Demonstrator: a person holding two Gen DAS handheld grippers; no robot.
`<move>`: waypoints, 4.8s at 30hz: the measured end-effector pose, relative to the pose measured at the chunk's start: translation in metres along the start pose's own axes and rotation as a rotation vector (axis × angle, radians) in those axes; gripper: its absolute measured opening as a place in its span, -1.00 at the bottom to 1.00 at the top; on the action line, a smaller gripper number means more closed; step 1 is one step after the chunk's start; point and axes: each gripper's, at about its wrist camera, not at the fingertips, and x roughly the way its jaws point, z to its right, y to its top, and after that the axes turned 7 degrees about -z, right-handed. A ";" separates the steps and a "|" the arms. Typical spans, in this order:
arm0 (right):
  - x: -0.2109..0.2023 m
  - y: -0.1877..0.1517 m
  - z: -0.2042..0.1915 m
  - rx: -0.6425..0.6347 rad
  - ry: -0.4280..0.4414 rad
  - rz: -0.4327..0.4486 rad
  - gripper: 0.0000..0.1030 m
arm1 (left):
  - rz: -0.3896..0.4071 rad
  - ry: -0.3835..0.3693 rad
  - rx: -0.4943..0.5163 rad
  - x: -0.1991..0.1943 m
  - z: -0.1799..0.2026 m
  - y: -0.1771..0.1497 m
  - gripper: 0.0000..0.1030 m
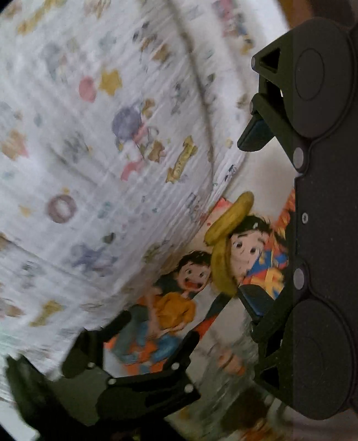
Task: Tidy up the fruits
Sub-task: 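Move both tools toward the two yellow bananas on the mat, then grasp one banana with the right tool while the left tool grasps the other banana, then carry both bananas over the metal tray with both tools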
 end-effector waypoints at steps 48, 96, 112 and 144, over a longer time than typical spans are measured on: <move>0.207 0.015 0.014 -0.571 0.167 -0.133 -0.22 | -0.154 -0.157 -0.137 0.153 0.000 0.026 0.02; 0.173 0.017 0.026 0.045 0.238 -0.116 -0.23 | -0.133 -0.142 -0.344 0.150 -0.016 0.012 -0.30; 0.162 0.013 0.019 0.339 0.110 -0.105 -0.28 | -0.132 -0.152 -0.366 0.150 -0.019 0.010 -0.30; 0.131 -0.069 0.043 1.295 0.347 0.019 -0.33 | -0.116 -0.185 -0.504 0.120 -0.031 -0.005 -0.31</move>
